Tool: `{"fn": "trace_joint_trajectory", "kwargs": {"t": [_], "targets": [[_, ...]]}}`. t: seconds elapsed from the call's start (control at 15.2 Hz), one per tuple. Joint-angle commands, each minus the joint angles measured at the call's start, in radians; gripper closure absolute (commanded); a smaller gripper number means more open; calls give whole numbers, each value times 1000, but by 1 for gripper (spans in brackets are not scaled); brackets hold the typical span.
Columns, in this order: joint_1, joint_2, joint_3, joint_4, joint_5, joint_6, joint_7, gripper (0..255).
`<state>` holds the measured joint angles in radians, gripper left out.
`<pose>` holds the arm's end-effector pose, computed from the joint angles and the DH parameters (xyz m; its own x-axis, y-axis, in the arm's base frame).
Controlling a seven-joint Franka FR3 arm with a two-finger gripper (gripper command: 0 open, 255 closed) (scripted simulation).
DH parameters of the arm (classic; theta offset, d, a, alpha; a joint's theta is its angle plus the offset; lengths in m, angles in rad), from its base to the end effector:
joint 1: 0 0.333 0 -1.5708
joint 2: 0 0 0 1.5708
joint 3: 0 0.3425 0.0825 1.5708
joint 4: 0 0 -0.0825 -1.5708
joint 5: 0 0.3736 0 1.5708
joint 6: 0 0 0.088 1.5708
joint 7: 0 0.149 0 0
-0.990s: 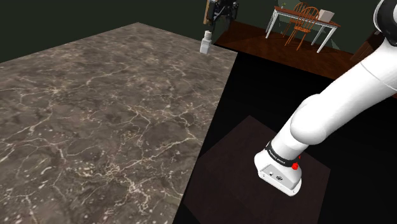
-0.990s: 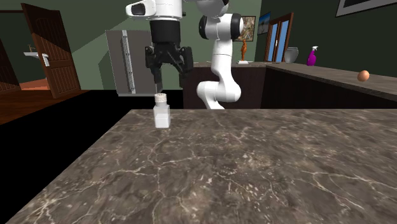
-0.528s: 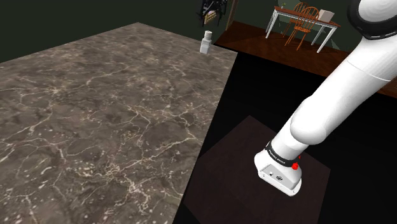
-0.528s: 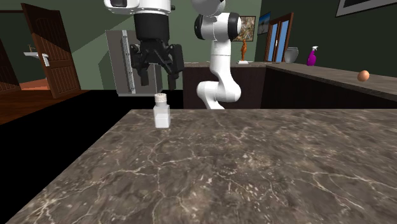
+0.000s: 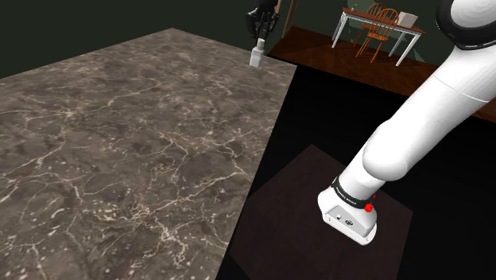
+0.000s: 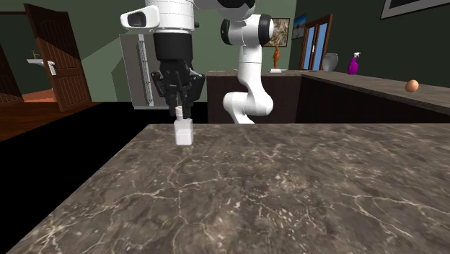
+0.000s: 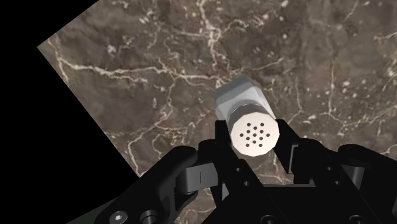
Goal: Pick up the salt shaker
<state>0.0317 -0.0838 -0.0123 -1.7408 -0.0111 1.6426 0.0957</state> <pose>0.5186 0.0083 0.5810 0.9971 -0.0754 -0.0134 -0.0752 -0.9971 0.0114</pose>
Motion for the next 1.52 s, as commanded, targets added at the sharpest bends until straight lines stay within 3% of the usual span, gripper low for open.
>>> {"fn": "trace_joint_trajectory", "kwargs": {"t": [0.0, 0.46, 1.45], "targets": [[0, 0, 0, -2, 0, 2, 0, 255], [-1, -1, -1, -1, 0, 0, -1, 255], [-1, 61, -1, 280, 1, -219, -4, 255]]}}
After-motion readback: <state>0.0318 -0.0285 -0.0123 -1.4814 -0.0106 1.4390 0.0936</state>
